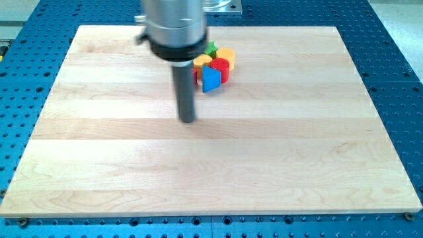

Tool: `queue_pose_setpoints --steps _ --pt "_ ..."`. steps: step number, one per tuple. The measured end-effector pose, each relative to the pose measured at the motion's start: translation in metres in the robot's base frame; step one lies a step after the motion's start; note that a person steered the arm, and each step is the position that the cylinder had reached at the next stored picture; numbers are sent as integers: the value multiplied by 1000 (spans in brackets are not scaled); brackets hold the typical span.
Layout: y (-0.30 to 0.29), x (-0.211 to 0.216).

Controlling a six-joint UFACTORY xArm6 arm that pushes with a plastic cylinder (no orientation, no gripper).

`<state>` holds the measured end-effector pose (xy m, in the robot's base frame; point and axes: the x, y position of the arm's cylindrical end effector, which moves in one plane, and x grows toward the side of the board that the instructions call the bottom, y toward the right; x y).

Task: Place your arm to the left of the green circle

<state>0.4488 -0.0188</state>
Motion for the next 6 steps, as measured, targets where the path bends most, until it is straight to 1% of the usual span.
queue_pose_setpoints --steps 1,2,3,4,5,6 --pt "2 -18" --pt "-33 -18" --pt "-88 -38" --pt "-128 -83" --pt "-145 -120" --pt "-145 -124"
